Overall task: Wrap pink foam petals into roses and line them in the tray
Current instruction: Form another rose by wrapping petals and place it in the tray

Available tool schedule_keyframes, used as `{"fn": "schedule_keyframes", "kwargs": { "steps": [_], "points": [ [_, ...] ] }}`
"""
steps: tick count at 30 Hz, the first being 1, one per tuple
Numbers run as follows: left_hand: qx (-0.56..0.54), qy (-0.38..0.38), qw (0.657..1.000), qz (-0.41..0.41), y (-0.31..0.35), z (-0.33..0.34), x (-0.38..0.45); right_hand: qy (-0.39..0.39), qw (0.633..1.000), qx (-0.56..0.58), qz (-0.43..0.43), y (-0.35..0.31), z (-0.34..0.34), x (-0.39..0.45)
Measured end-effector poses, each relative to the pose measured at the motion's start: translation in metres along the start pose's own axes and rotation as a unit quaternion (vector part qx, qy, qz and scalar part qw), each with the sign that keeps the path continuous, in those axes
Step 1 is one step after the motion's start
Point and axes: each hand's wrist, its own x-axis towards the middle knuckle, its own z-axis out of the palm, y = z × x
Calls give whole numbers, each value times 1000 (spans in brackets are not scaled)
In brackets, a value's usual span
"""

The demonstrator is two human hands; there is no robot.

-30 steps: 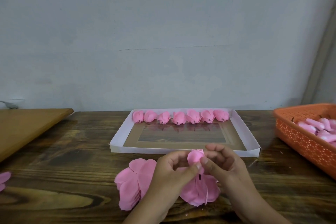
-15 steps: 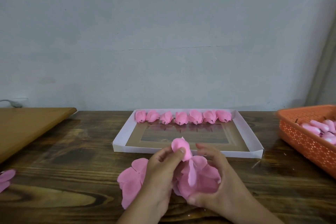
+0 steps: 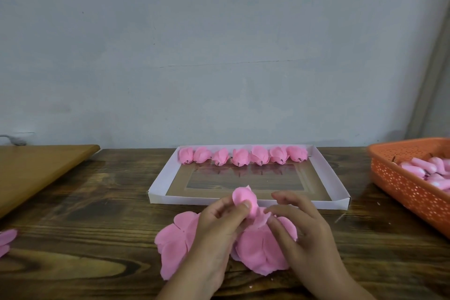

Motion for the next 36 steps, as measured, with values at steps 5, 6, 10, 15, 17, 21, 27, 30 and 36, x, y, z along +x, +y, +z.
{"fn": "schedule_keyframes", "kwargs": {
  "steps": [5, 6, 10, 15, 17, 21, 27, 30, 36],
  "points": [
    [39, -50, 998, 2, -2, 0, 0, 2, 987, 116, 112, 0, -1, 4],
    [50, -60, 997, 6, -3, 0, 0, 6, 983, 133, 130, 1, -1, 5],
    [89, -69, 993, 28, -9, 1, 0, 9, 975, 148, 168, 1, 0, 3],
    [117, -71, 990, 41, -13, 4, -2, 10, 979, 117, 165, 0, 4, 0],
    [118, -69, 990, 42, -13, 5, -3, 15, 981, 109, 162, 0, 4, -1],
    [106, -74, 990, 49, -11, 8, -6, 32, 989, 68, 128, -1, 1, 0],
    [111, -48, 990, 66, -11, 8, -6, -10, 984, 120, 130, -3, 2, -3],
    [102, -46, 991, 68, -11, 7, -6, -11, 983, 122, 139, -1, 3, -3],
    [107, -69, 990, 67, -12, 7, -4, -12, 976, 145, 160, 0, 4, -3]
  ]
}}
